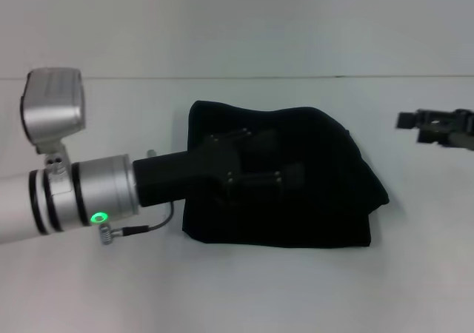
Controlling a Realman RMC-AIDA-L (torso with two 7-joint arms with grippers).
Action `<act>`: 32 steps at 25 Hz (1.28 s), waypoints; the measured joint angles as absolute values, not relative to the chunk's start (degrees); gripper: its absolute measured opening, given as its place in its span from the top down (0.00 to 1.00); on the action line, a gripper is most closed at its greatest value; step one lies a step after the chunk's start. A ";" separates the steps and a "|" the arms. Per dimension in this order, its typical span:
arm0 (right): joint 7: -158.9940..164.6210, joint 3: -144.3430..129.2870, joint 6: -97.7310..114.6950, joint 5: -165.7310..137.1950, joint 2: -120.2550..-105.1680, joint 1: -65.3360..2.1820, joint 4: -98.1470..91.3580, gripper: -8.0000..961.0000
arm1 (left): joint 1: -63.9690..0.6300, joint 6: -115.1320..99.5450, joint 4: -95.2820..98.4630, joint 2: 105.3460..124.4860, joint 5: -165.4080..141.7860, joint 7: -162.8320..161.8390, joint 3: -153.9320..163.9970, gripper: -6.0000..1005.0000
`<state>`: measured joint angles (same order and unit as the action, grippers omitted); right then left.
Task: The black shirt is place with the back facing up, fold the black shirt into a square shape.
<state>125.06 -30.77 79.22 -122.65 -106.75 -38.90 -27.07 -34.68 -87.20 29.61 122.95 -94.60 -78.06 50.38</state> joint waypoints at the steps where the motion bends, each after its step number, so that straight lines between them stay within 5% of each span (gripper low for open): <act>1: 125.90 -31.76 77.87 -123.10 -106.81 -39.71 -26.02 0.04 | -34.07 -87.36 30.29 122.94 -95.83 -76.84 50.00 0.12; 32: 130.08 -39.03 73.91 -124.28 -109.86 -41.40 -19.69 0.05 | -33.72 -88.36 34.18 123.06 -114.16 -71.85 50.26 0.10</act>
<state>130.08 -39.03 73.91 -124.28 -109.86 -41.40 -19.69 -33.72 -88.36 34.18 123.06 -114.16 -71.85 50.26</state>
